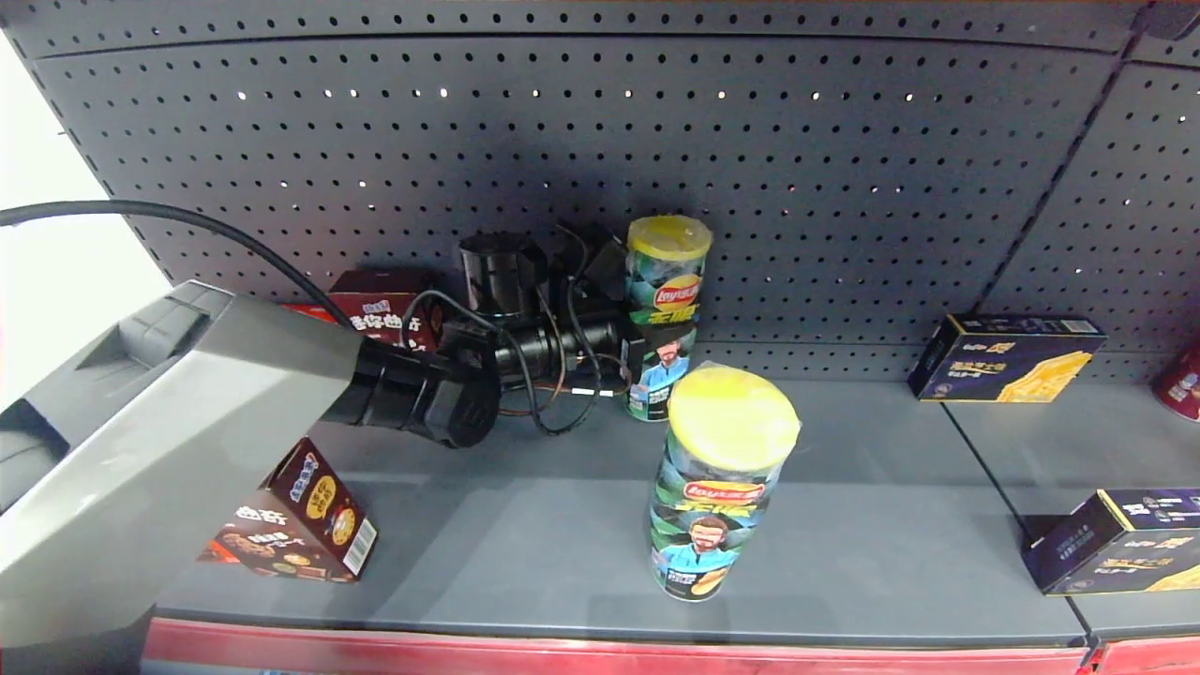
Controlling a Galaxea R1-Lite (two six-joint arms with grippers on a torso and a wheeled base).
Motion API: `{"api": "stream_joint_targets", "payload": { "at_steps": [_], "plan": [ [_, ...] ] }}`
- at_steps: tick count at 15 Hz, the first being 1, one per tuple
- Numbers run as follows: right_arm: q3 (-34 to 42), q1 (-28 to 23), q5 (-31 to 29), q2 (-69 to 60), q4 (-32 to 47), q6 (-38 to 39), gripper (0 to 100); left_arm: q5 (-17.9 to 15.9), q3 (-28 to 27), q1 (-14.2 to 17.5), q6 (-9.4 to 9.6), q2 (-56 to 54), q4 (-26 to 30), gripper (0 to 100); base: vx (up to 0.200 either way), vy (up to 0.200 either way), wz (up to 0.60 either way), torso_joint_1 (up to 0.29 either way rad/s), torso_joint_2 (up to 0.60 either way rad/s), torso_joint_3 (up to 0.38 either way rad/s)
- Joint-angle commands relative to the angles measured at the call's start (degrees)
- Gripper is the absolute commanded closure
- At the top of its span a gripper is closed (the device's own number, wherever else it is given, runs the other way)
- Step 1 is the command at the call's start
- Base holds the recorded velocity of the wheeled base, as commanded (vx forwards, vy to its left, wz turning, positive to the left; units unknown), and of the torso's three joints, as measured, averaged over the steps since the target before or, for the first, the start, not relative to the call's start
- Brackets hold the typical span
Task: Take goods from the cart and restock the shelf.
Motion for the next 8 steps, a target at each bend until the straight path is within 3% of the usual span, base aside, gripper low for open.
{"api": "stream_joint_targets", "payload": {
  "at_steps": [1,6,7,8],
  "plan": [
    [0.0,0.0,0.0,0.2,0.0,0.0,0,0.0,-0.5,0.0,0.02,1.3,-0.1,100,0.000,0.000,0.00,0.000,0.00,0.000],
    [0.0,0.0,0.0,0.2,0.0,0.0,0,0.0,-0.6,0.0,0.02,2.5,-2.4,100,0.000,0.000,0.00,0.000,0.00,0.000],
    [0.0,0.0,0.0,0.2,0.0,0.0,0,0.0,-0.6,-0.1,0.02,2.5,-2.4,0,0.000,0.000,0.00,0.000,0.00,0.000],
    [0.0,0.0,0.0,0.2,0.0,0.0,0,0.2,-0.5,-0.2,-0.16,2.5,-2.4,0,0.000,0.000,0.00,0.000,0.00,0.000]
  ]
}}
